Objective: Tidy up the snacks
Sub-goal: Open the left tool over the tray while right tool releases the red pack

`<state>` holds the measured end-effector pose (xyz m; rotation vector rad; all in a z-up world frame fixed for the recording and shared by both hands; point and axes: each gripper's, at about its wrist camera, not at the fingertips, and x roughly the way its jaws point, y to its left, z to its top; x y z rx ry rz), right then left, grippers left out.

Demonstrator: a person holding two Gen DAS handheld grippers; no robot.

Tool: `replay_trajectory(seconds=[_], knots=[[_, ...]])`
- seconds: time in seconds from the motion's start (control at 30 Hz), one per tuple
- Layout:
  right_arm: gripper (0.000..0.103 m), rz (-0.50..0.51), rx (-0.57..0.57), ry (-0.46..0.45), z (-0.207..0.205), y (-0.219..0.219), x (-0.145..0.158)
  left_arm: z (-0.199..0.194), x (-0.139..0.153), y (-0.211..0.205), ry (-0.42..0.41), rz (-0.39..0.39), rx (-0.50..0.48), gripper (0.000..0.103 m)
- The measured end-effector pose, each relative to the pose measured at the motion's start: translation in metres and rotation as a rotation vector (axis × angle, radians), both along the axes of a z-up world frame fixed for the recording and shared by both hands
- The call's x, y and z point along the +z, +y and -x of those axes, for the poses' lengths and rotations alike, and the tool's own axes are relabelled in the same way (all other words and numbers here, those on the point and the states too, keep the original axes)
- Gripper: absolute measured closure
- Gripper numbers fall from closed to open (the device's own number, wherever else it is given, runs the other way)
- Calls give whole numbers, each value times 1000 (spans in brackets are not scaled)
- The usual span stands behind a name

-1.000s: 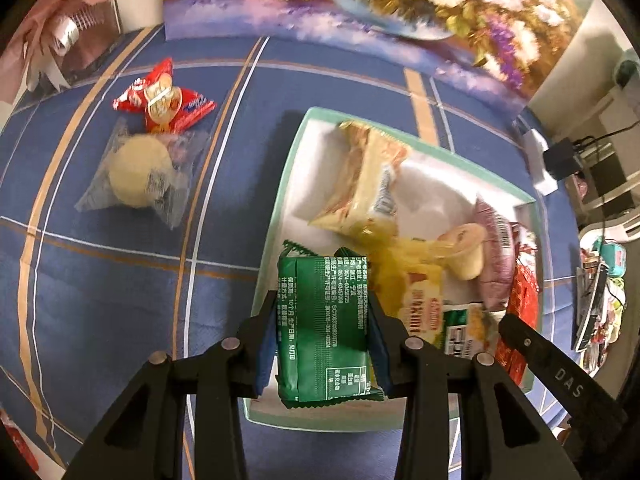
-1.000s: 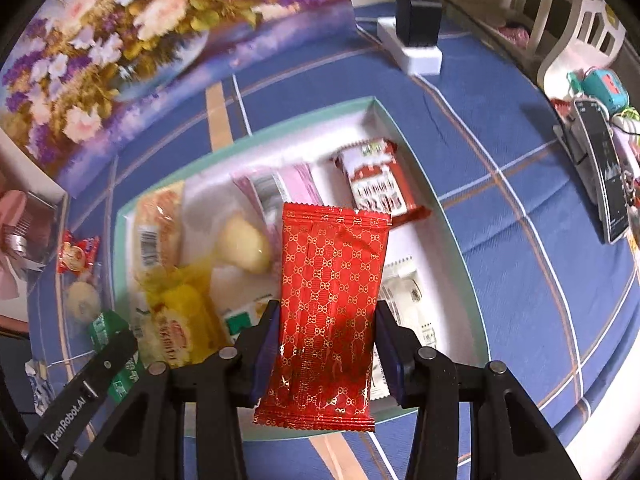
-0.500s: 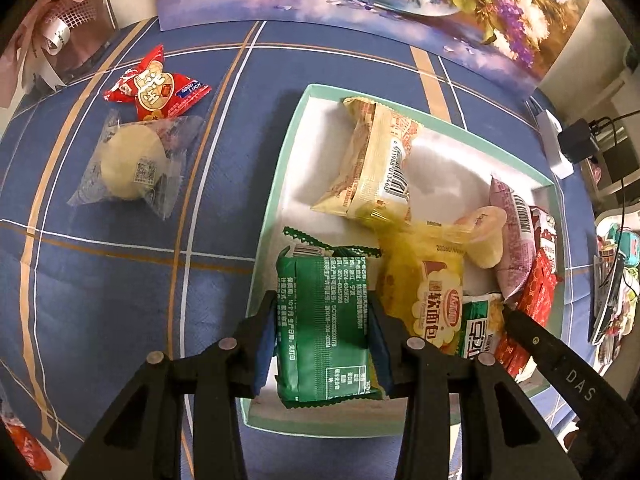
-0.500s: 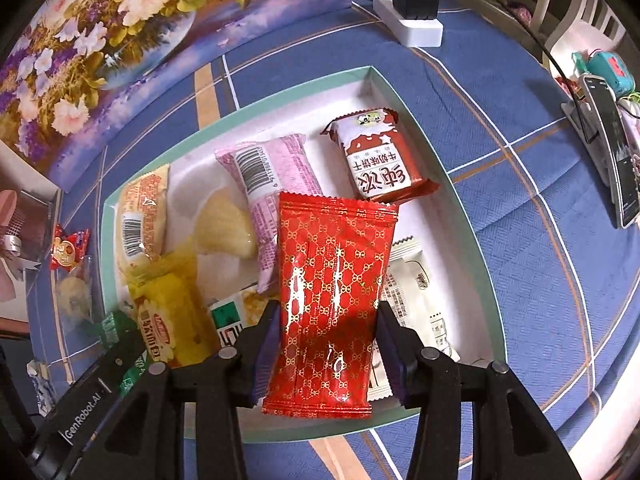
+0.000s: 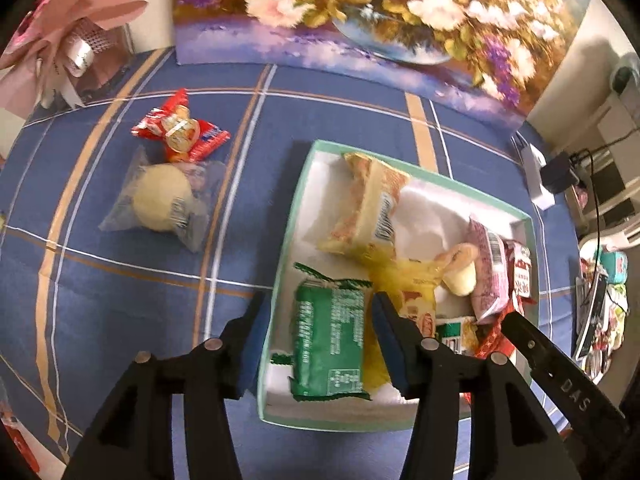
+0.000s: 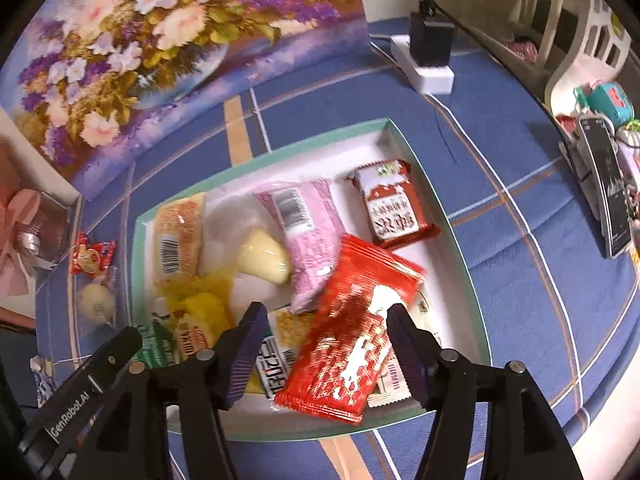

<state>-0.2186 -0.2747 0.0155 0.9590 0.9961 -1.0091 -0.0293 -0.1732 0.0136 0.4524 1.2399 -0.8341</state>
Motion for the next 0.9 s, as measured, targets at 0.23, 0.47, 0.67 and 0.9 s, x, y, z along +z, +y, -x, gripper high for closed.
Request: replay_trajectory(seconds=[0.23, 0.47, 0.67, 0.9], knots=[[11, 27, 35, -7, -10, 5, 2, -14, 3, 10, -60, -1, 55, 20], [0, 50, 60, -11, -15, 9, 2, -22, 6, 16, -115, 16, 91, 9], [0, 64, 77, -32, -20, 12, 2, -25, 7, 18, -156, 15, 110, 7], [0, 76, 95, -22, -25, 14, 0, -29, 8, 21, -164, 18, 128, 0]])
